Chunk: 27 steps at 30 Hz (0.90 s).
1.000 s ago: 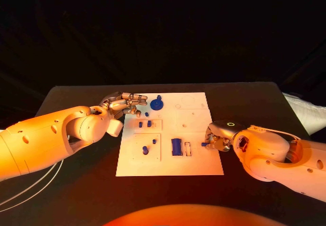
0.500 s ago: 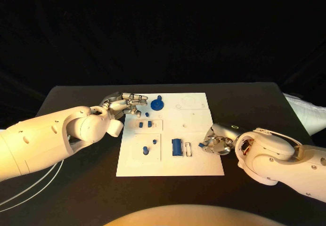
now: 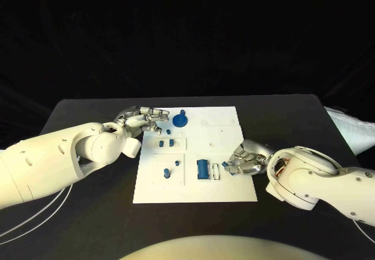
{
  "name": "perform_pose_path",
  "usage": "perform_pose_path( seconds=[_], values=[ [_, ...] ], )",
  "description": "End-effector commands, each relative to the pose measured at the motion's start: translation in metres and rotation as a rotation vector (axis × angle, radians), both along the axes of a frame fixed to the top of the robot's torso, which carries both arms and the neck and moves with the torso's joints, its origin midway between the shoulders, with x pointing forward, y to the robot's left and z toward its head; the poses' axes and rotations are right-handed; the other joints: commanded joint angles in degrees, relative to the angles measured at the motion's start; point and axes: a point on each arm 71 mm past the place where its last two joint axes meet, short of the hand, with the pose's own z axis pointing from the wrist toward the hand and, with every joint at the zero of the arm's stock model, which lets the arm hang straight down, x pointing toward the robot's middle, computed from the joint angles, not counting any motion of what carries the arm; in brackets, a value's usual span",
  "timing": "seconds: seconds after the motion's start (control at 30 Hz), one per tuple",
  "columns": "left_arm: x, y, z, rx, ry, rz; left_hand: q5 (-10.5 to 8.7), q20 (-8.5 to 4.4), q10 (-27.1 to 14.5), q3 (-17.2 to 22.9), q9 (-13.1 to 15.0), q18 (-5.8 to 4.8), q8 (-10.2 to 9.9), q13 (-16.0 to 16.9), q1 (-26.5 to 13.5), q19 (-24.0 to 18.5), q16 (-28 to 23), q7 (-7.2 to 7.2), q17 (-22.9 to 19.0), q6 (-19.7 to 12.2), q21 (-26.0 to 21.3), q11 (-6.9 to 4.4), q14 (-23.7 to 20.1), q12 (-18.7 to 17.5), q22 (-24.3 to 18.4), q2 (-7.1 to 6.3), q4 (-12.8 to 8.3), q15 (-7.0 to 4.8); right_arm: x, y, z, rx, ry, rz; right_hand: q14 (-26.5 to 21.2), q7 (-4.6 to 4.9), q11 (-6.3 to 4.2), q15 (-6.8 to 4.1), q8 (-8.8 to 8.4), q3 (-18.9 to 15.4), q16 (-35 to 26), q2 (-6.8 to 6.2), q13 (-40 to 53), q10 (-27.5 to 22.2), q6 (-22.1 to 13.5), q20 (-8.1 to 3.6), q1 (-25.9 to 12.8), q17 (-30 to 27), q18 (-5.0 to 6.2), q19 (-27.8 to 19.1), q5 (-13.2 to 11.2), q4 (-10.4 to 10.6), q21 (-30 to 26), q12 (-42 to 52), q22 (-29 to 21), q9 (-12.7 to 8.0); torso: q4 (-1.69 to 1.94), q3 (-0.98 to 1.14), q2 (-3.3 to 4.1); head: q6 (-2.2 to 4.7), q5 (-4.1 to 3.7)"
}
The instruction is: Assemble the parts on the task board
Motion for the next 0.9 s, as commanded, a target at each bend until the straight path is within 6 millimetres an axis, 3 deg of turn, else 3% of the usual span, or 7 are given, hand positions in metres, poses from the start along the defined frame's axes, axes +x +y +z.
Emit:
perform_pose_path(
  seconds=[0.03, 0.33, 0.73, 0.9],
  values=[
    [-0.001, -0.003, 0.001, -0.012, -0.011, -0.019, 0.33, 0.24, -0.43, 0.09, -0.09, 1.08, 0.27, 0.08, 0.27, -0.05, -0.26, 0.04, -0.08, -0.49, -0.32, -0.15, -0.41, 0.37, -0.09, 0.20, -0.30, -0.06, -0.001, 0.005, -0.003, 0.046, 0.062, 0.002, 3.81, -0.12, 0.01, -0.12, 0.02, 0.03, 0.32, 0.17, 0.17, 0.44, 0.42, -0.25, -0.75, 1.47, -1.12, 1.81, 0.30, 0.36, 0.24, 0.36, 7.68, 0.16, -0.09, 0.02, -0.03, 0.13, 0.01],
    [0.000, -0.004, 0.001, -0.013, -0.010, -0.022, 0.33, 0.24, -0.46, 0.09, -0.09, 1.08, 0.28, 0.08, 0.27, -0.06, -0.25, 0.05, -0.06, -0.51, -0.33, -0.14, -0.41, 0.39, -0.10, 0.19, -0.34, -0.06, 0.001, 0.018, -0.009, 0.034, 0.101, 0.029, 3.84, -0.30, -0.12, -0.22, 0.27, -0.67, 0.44, 0.00, 0.42, 0.79, 0.95, -0.32, -2.26, 1.62, -1.14, 1.87, 0.38, 1.19, 0.28, 0.62, 7.76, 0.41, -0.04, 0.01, 0.02, 0.02, -0.11],
    [-0.001, -0.005, 0.001, -0.014, -0.009, -0.025, 0.33, 0.24, -0.46, 0.09, -0.09, 1.08, 0.28, 0.08, 0.27, -0.06, -0.25, 0.05, -0.06, -0.51, -0.33, -0.14, -0.41, 0.39, -0.10, 0.19, -0.34, -0.06, 0.005, 0.024, -0.013, 0.021, 0.091, 0.018, 3.72, -0.56, -0.26, -0.33, 0.61, -5.08, 0.03, -0.24, 0.55, 1.29, 1.81, -0.47, -7.78, 1.14, -1.12, 1.84, 0.54, 5.20, 0.17, 0.39, 7.66, 1.00, -0.01, 0.03, -0.01, -0.08, 0.01],
    [-0.001, -0.005, 0.001, -0.014, -0.009, -0.026, 0.33, 0.24, -0.46, 0.09, -0.09, 1.08, 0.28, 0.08, 0.27, -0.06, -0.25, 0.05, -0.06, -0.51, -0.33, -0.14, -0.41, 0.39, -0.10, 0.19, -0.34, -0.06, 0.005, 0.026, -0.015, 0.005, 0.104, 0.037, 3.76, -0.73, -0.39, -0.45, 0.80, -6.08, 0.13, 0.08, 1.25, 1.69, 2.16, -0.56, -8.10, 1.29, -1.16, 1.96, 0.42, 5.73, 0.27, 1.29, 7.84, 1.21, 0.06, 0.06, 0.01, -0.16, 0.11]
  ],
)
